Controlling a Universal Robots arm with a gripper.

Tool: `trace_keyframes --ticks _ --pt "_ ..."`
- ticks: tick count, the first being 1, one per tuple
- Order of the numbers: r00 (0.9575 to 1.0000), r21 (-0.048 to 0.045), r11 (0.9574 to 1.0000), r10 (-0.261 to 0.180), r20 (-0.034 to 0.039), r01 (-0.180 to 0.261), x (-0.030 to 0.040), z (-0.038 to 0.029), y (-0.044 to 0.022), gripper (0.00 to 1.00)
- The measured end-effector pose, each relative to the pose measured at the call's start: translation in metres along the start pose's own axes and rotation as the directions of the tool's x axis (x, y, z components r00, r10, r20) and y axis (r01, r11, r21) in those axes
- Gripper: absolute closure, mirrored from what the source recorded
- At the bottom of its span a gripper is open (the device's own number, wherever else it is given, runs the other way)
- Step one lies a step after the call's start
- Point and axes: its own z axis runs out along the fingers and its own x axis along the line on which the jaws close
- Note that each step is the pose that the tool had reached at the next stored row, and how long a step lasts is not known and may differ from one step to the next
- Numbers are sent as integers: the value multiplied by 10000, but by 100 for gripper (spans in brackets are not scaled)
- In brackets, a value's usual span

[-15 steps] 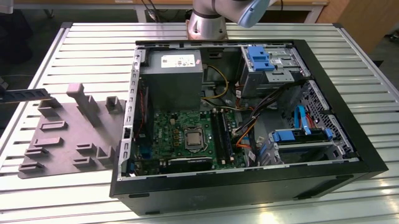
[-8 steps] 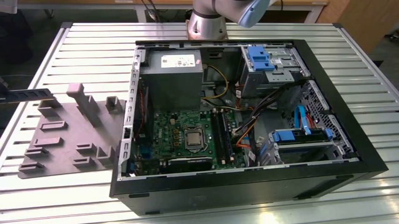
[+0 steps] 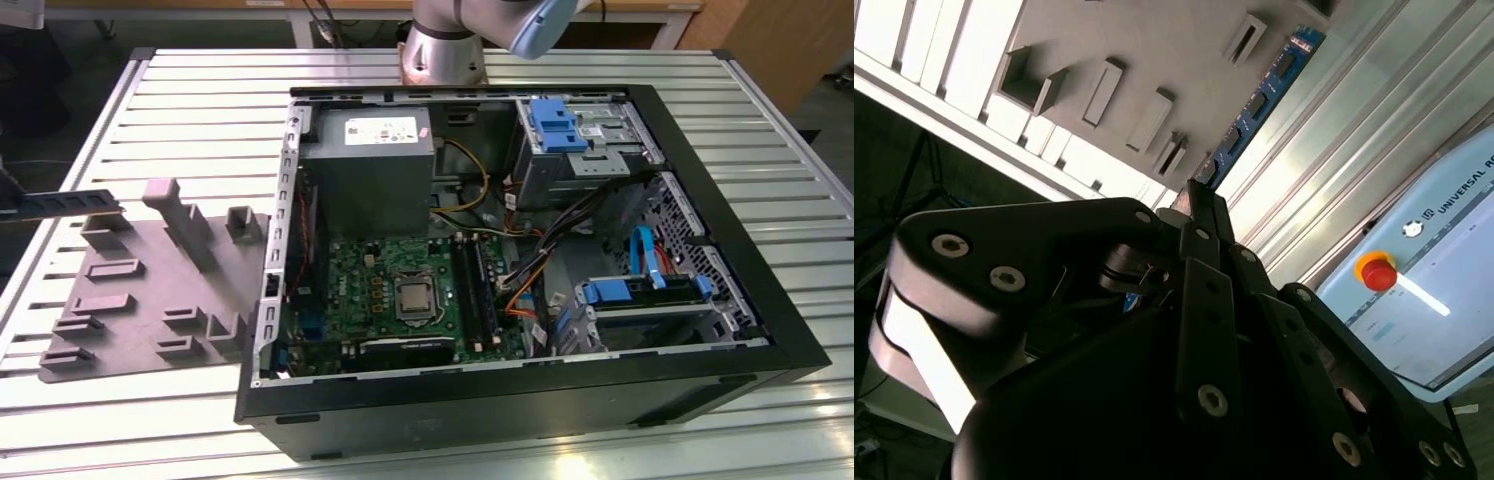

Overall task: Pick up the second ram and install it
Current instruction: 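Pick up the second ram and move it above second insertion slot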

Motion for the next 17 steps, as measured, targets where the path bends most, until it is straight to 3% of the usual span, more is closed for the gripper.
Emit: trace_keyframes --ticks 17 --pt "10000 -1 10000 -1 0 1 4 -5 -85 88"
